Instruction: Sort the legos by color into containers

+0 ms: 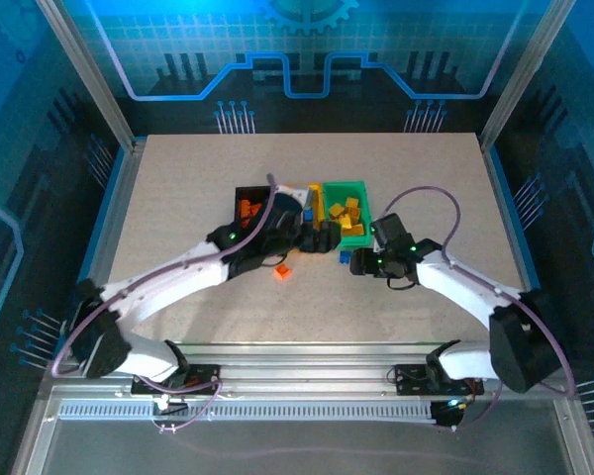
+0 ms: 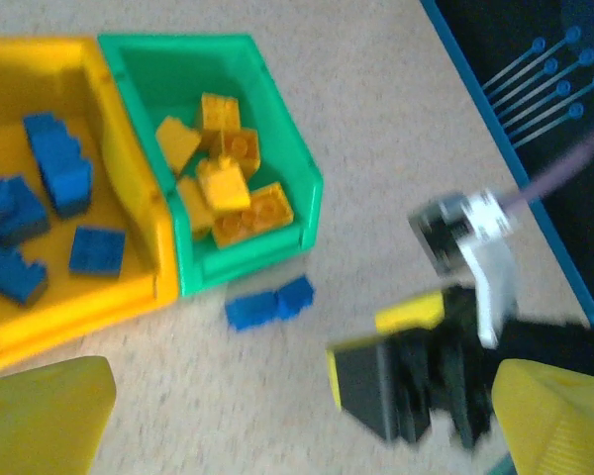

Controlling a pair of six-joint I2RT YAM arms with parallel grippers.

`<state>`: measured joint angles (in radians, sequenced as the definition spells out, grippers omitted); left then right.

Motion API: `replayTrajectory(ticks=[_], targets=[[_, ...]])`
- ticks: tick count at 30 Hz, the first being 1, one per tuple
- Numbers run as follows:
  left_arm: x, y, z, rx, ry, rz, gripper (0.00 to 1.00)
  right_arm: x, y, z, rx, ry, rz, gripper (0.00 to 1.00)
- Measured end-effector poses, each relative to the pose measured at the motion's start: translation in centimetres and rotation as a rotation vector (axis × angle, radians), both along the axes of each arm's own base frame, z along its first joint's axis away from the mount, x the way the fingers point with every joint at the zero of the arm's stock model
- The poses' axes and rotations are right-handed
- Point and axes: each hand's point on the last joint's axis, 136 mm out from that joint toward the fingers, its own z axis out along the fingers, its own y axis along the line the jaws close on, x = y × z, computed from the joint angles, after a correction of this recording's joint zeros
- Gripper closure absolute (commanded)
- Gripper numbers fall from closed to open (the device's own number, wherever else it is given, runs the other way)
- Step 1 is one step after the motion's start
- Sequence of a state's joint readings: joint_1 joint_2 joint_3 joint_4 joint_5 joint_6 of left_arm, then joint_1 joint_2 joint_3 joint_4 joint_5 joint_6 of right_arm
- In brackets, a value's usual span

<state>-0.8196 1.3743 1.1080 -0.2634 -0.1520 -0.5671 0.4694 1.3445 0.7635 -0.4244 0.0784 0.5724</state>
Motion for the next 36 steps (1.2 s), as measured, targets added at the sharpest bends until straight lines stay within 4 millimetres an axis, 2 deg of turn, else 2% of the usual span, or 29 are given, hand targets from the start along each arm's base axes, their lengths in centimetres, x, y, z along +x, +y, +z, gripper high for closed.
replayTrajectory(ticks=[2,8,12,16,18,21,23,26,29,32,36], targets=[[-2.0,1.8,-1.5,0.005,0.025,0.010,0.01,0.7,0.4,-0.7,-0.010,0.002,0.002,0.29],[-6.1,6.8,-5.8,0.042,0.114,0.076,0.01,3.2,1.2,-1.7,-0.024,-0.030,0.006,0.25],[-8.0,9.4,-7.1,0.036,0.139,0.120,0.01,4.5,2.5,-2.8,-0.014,-0.034,0.049,0.25],[-9.1,11.1,-7.3,0.032,0.141,0.153,0.01,5.5,5.3,-2.8,0.027,-0.048,0.126,0.26],[-9.2,11.5,-7.2,0.034,0.139,0.166,0.01,4.8,7.4,-2.4,0.052,-0.059,0.192,0.27],[-9.2,11.8,-7.2,0.036,0.140,0.180,0.01,2.3,11.2,-1.3,0.101,-0.076,0.319,0.27],[-9.2,11.9,-7.4,0.040,0.141,0.187,0.01,0.9,12.4,0.0,0.134,-0.101,0.367,0.27],[-9.3,12.1,-8.0,0.048,0.151,0.193,0.01,0.6,11.6,1.8,0.124,-0.139,0.353,0.27],[-9.3,12.4,-8.4,0.059,0.152,0.201,0.01,1.1,10.6,1.7,0.065,-0.135,0.313,0.26],[-9.3,12.5,-8.5,0.065,0.151,0.206,0.01,1.5,10.4,0.1,0.020,-0.100,0.298,0.26],[-9.4,12.9,-8.8,0.082,0.154,0.215,0.01,1.7,10.2,-3.1,-0.049,-0.047,0.304,0.27]])
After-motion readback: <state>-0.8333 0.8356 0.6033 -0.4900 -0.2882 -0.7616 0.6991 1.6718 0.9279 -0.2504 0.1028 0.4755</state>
